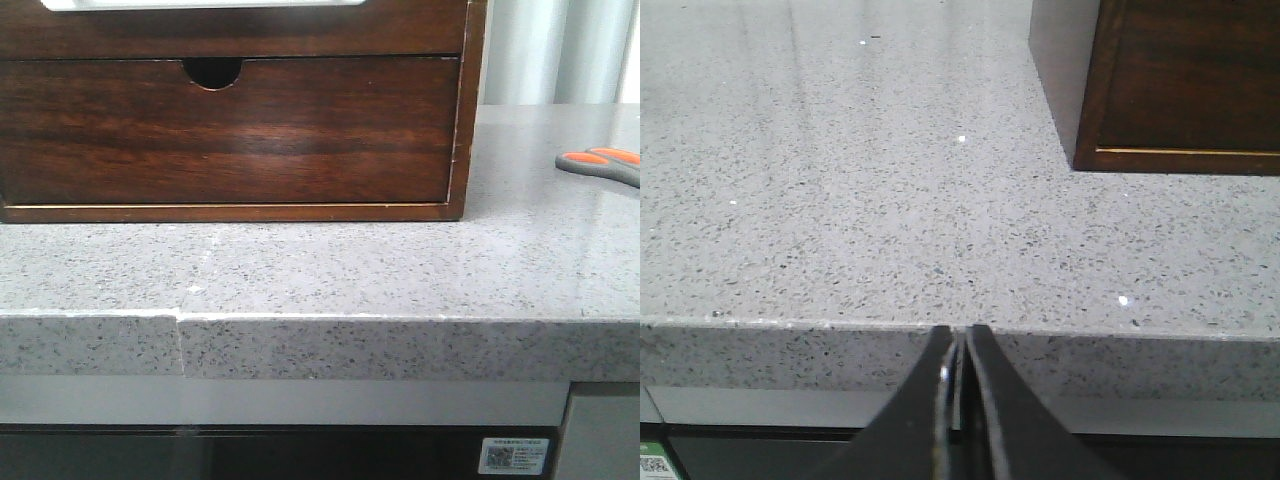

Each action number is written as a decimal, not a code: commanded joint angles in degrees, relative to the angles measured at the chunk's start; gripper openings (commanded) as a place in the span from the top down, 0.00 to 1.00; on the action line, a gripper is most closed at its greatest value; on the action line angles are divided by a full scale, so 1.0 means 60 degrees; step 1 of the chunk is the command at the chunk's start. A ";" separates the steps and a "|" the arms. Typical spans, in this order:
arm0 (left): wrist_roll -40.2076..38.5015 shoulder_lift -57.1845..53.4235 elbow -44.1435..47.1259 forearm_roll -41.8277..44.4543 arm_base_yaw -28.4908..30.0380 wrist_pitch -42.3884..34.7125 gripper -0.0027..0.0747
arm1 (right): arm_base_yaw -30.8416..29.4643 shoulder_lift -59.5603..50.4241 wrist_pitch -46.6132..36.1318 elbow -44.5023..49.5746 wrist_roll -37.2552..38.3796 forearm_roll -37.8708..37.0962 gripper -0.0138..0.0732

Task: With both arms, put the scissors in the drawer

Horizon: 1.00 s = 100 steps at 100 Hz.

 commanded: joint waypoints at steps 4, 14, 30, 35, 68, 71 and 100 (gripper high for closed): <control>0.0018 -0.0310 0.0243 -0.0114 0.0023 -0.0404 0.99 | -0.0049 -0.0204 -0.0269 0.0097 -0.0134 -0.0130 0.91; 0.0018 -0.0310 0.0243 -0.0114 0.0023 -0.0404 0.99 | -0.0049 -0.0204 -0.0269 0.0097 -0.0134 -0.0130 0.91; 0.0018 -0.0310 0.0243 -0.0114 0.0023 -0.0404 0.99 | -0.0049 -0.0204 -0.0269 0.0097 -0.0134 -0.0130 0.91; 0.0018 -0.0310 0.0243 -0.0114 0.0023 -0.0404 0.99 | -0.0049 -0.0204 -0.0269 0.0097 -0.0134 -0.0130 0.91; 0.0018 -0.0310 0.0243 -0.0031 0.0023 -0.0426 0.99 | -0.0049 -0.0204 -0.0269 0.0097 -0.0134 -0.0130 0.91; 0.0018 -0.0310 0.0243 0.0193 0.0023 -0.0511 0.99 | -0.0049 -0.0204 -0.0269 0.0097 -0.0134 -0.0130 0.91; 0.0018 -0.0310 0.0243 0.0767 0.0023 -0.1247 0.99 | -0.0049 -0.0204 -0.0660 0.0097 -0.0134 -0.0130 0.91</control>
